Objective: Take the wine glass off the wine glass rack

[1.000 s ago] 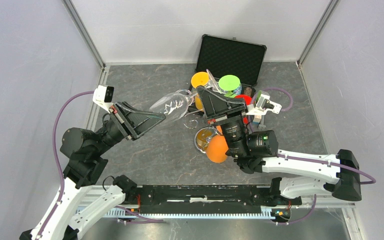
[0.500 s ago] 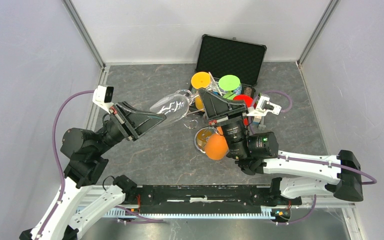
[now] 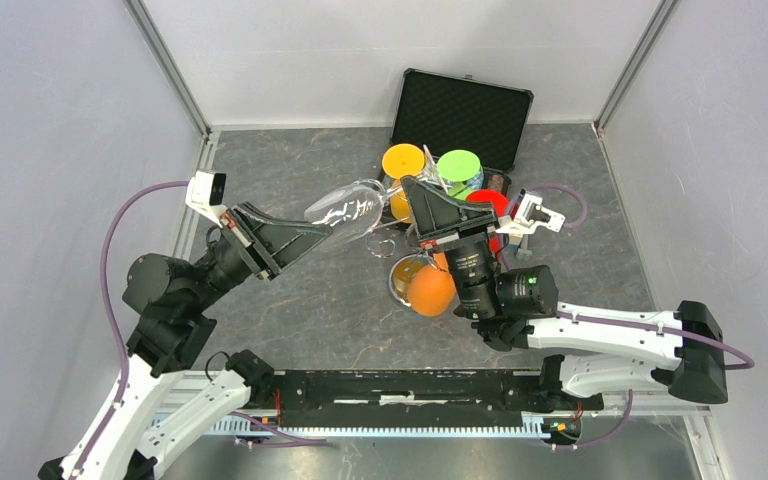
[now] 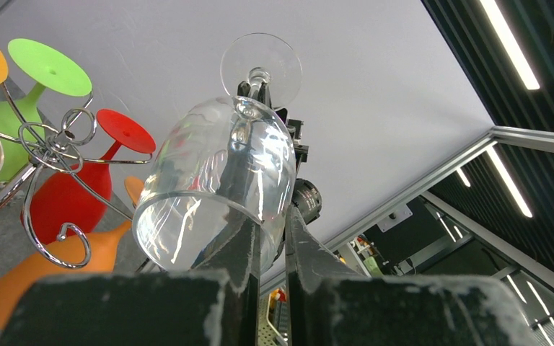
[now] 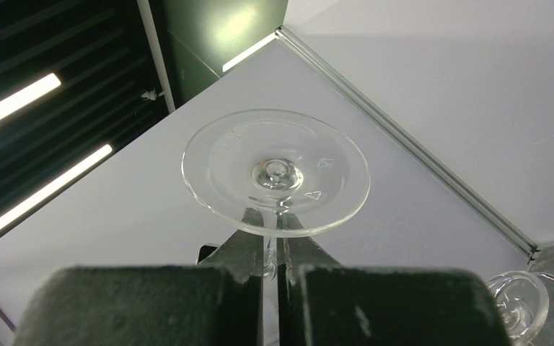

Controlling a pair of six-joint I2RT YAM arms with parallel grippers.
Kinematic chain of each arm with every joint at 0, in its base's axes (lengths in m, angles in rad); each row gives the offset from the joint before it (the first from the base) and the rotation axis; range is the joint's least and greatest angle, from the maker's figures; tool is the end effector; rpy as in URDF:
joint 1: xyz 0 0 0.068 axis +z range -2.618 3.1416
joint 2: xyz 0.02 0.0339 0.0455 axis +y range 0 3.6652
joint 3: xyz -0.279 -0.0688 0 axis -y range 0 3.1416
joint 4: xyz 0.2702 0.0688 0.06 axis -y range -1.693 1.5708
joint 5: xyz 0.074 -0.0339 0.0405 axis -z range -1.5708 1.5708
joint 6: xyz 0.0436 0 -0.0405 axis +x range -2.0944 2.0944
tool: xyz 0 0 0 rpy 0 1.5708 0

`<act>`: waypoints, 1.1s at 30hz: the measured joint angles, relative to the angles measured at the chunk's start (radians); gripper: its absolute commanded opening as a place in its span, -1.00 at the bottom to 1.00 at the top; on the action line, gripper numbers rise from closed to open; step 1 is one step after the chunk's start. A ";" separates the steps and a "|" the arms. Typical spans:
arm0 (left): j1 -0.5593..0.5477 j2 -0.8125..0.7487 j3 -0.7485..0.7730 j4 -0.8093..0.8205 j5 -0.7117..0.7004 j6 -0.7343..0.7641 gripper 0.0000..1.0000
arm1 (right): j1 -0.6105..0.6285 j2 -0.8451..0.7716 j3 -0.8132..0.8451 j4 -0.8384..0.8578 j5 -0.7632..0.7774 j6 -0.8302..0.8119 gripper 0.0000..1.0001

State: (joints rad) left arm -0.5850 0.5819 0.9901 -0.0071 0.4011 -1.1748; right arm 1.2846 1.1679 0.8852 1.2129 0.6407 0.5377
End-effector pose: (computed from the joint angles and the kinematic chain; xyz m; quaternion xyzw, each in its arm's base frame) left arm 0.0875 -0.0783 0.4737 0.0017 0.5659 -0.6998 0.4359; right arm 0.0961 0.2343 0.4398 0.1693 0.3873 0.6511 0.6304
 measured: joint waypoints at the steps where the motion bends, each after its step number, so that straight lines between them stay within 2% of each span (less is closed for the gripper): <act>1: 0.000 0.002 0.003 -0.003 -0.001 0.005 -0.95 | 0.000 0.000 0.000 0.000 0.000 0.000 -0.88; 2: 0.000 0.003 0.007 -0.005 -0.002 0.008 -0.96 | 0.000 0.000 0.000 0.000 0.000 0.000 -0.75; 3: -0.001 0.006 0.013 -0.008 -0.006 0.014 -0.96 | -0.001 0.000 0.000 0.000 -0.001 0.000 -0.49; 5: -0.003 0.007 0.019 -0.014 -0.023 0.023 -0.95 | -0.004 0.000 0.000 -0.004 -0.004 -0.009 -0.15; 8: -0.006 -0.008 0.023 -0.025 -0.116 0.053 -0.96 | -0.016 0.000 0.001 -0.068 -0.009 -0.028 0.13; 10: -0.003 -0.016 0.032 -0.054 -0.204 0.087 -0.96 | -0.024 0.001 0.016 -0.104 -0.021 -0.029 0.25; 13: -0.002 -0.013 0.047 -0.068 -0.307 0.128 -0.96 | -0.035 0.002 0.050 -0.156 -0.048 -0.024 0.36; 19: -0.001 0.031 0.103 -0.079 -0.462 0.221 -0.95 | -0.072 0.002 0.100 -0.248 -0.126 -0.006 0.42; 24: -0.001 0.101 0.198 -0.186 -0.587 0.340 -0.96 | -0.096 0.003 0.134 -0.334 -0.203 -0.023 0.45; 29: -0.001 0.201 0.326 -0.395 -0.729 0.493 -0.96 | -0.105 0.003 0.230 -0.500 -0.306 -0.154 0.63; 33: 0.000 0.296 0.379 -0.554 -0.832 0.605 -0.96 | -0.108 -0.011 0.319 -0.708 -0.351 -0.357 0.73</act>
State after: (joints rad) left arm -0.5854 0.8776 1.3689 -0.5610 -0.4305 -0.5694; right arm 1.1770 1.1572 1.2041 0.5049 0.2893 0.1802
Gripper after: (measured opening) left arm 0.090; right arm 0.835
